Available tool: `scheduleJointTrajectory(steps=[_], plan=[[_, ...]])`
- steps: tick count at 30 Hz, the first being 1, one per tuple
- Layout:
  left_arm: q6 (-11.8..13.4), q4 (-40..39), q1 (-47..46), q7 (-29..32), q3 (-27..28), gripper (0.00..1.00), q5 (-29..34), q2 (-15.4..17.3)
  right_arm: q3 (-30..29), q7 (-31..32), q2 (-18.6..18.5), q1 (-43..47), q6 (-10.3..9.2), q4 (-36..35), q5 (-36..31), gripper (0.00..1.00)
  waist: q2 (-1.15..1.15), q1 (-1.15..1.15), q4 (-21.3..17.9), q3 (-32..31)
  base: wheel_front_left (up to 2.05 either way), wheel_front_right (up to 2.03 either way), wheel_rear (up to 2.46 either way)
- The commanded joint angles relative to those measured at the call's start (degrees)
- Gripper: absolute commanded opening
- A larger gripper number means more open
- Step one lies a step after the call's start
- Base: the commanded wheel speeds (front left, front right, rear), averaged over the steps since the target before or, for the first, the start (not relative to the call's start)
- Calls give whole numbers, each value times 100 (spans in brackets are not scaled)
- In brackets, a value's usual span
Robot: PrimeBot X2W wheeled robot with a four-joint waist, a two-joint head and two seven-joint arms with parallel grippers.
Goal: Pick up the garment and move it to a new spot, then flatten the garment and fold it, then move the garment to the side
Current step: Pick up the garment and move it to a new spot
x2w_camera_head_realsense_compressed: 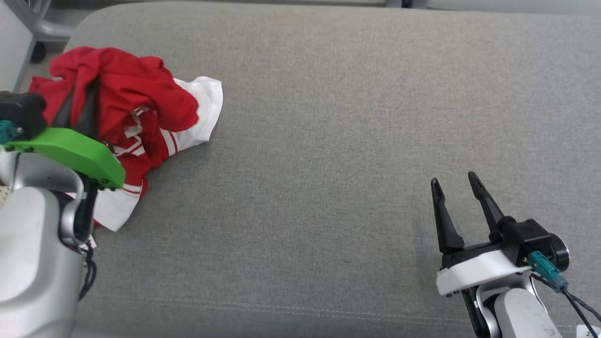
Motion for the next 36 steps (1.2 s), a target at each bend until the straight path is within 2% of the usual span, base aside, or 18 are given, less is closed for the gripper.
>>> scheduleJointTrajectory(steps=[1,9,16,29,36], plan=[[58,-189,192,57,-89,0,-79,-180,-43,-18,-20,171,0,14,36,100,0,0,-66,-630,0,0,0],[227,-361,661,-12,-489,0,-185,-888,-82,-17,-18,495,0,36,206,100,0,0,-366,-1158,0,0,0],[191,-20,684,-191,-964,0,-34,-1421,-45,-18,-19,641,0,34,227,100,0,0,-734,-1336,0,0,0],[-46,1156,-115,-417,-1757,0,271,-1813,169,-18,-19,454,0,75,183,100,0,0,-1813,-1096,0,0,0],[-189,1820,-119,-568,-2253,0,167,-1919,278,-18,-16,496,0,105,156,100,0,0,-2138,-995,0,0,0]])
